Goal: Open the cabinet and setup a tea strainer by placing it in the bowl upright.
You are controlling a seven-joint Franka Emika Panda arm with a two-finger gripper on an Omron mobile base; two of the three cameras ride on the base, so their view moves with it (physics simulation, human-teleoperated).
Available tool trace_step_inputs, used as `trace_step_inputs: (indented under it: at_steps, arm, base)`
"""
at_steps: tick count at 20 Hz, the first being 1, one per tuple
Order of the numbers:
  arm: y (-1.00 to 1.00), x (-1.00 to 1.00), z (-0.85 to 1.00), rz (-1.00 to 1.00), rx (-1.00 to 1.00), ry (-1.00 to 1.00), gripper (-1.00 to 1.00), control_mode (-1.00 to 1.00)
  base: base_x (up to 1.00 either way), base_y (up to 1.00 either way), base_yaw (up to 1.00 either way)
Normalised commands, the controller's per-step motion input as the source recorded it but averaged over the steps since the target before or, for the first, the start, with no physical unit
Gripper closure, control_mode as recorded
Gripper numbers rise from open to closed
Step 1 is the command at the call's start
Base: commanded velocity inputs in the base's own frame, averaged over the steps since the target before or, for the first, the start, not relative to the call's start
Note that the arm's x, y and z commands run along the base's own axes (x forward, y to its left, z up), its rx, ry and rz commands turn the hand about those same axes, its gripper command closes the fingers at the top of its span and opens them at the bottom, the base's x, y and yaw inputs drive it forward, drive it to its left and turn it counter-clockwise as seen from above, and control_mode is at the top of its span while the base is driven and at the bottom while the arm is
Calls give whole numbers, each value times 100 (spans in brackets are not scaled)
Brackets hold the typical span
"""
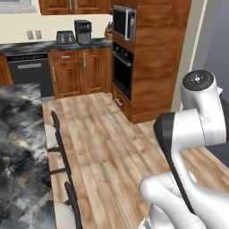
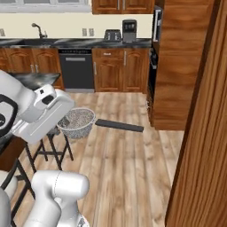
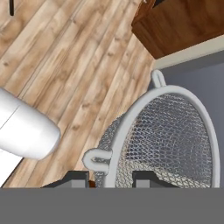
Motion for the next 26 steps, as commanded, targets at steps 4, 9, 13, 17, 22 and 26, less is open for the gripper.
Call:
trace_step_inputs:
  at_steps: [4, 9, 13, 17, 22, 26]
  arm:
    - [0, 0, 0, 0, 0, 0, 100, 100]
    - [0, 0, 0, 0, 0, 0, 100, 100]
    - [0, 0, 0, 0, 0, 0, 100, 100]
    - [0, 0, 0, 0, 0, 0, 100, 100]
    - [0, 0, 0, 0, 0, 0, 100, 100]
    - [0, 0, 0, 0, 0, 0, 100, 100]
  base:
    - [95, 53, -2]
    - [100, 36, 0]
    - [100, 23, -14]
    - [100, 58, -2]
    - [100, 63, 0]
    - [100, 30, 0]
